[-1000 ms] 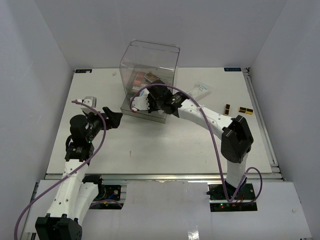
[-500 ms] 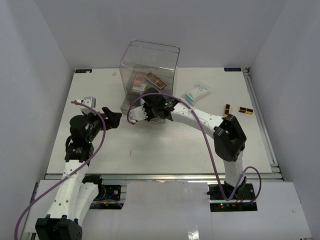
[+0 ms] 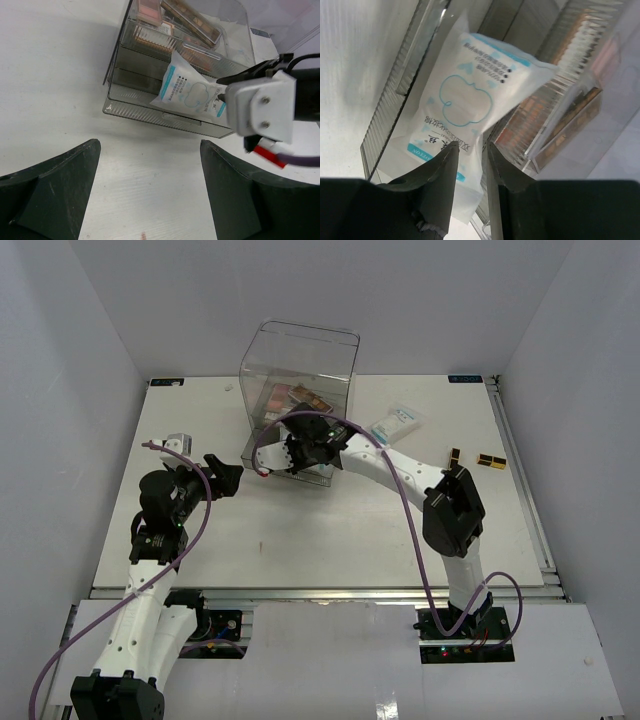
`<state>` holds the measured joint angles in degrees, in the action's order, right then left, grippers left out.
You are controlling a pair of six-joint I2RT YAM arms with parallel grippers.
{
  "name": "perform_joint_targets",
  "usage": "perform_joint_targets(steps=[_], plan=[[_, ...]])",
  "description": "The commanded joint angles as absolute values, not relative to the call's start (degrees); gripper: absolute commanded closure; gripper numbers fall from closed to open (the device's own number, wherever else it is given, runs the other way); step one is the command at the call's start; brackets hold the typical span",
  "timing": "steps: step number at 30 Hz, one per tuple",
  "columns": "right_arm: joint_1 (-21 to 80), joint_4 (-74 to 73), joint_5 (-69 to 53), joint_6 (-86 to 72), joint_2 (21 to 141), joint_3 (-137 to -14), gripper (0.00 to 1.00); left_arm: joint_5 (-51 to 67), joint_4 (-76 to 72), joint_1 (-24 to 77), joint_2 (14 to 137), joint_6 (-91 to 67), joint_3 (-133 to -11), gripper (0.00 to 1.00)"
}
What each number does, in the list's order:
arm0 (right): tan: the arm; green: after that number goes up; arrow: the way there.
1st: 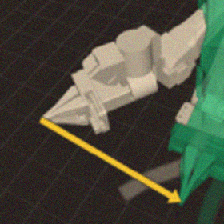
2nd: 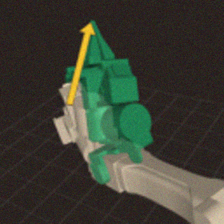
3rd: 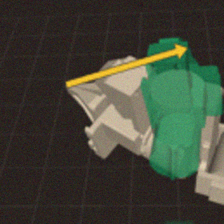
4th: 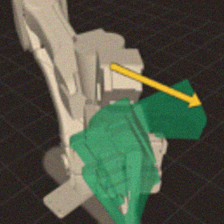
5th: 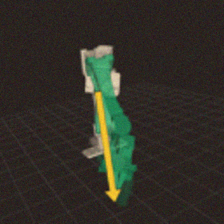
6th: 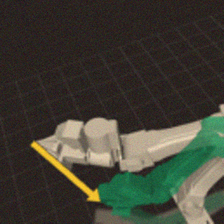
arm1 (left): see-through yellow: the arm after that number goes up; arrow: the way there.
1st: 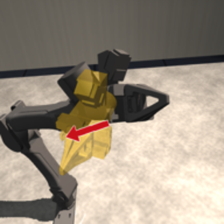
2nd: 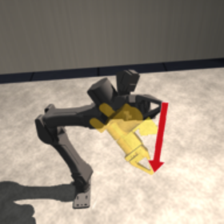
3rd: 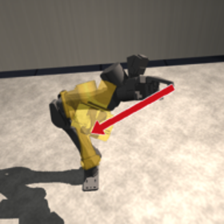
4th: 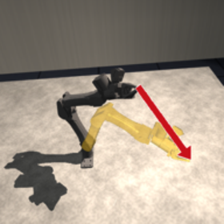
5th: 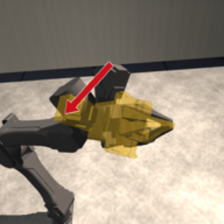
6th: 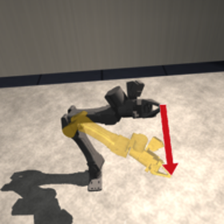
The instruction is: Organize the makeup
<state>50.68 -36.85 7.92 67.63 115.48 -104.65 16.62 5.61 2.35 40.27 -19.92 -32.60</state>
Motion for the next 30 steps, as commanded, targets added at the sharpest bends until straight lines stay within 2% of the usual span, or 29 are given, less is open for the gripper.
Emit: perform_joint_targets(steps=[1, 12, 30], plan=[[48.2, -38.2, 0.5, 59.9, 111.0, -110.3, 0.66, 16.2, 5.4, 2.1, 39.2, -19.2, -33.2, 0.08], [46.2, -27.6, -1.9, 52.3, 111.5, -102.7, 0.77, 16.2, 5.4, 2.1, 39.1, -19.3, -33.0, 0.08], [46.3, -23.1, 3.4, 50.4, 118.9, -100.6, 0.8, 16.3, 5.3, 2.1, 38.9, -19.2, -33.0, 0.08]])
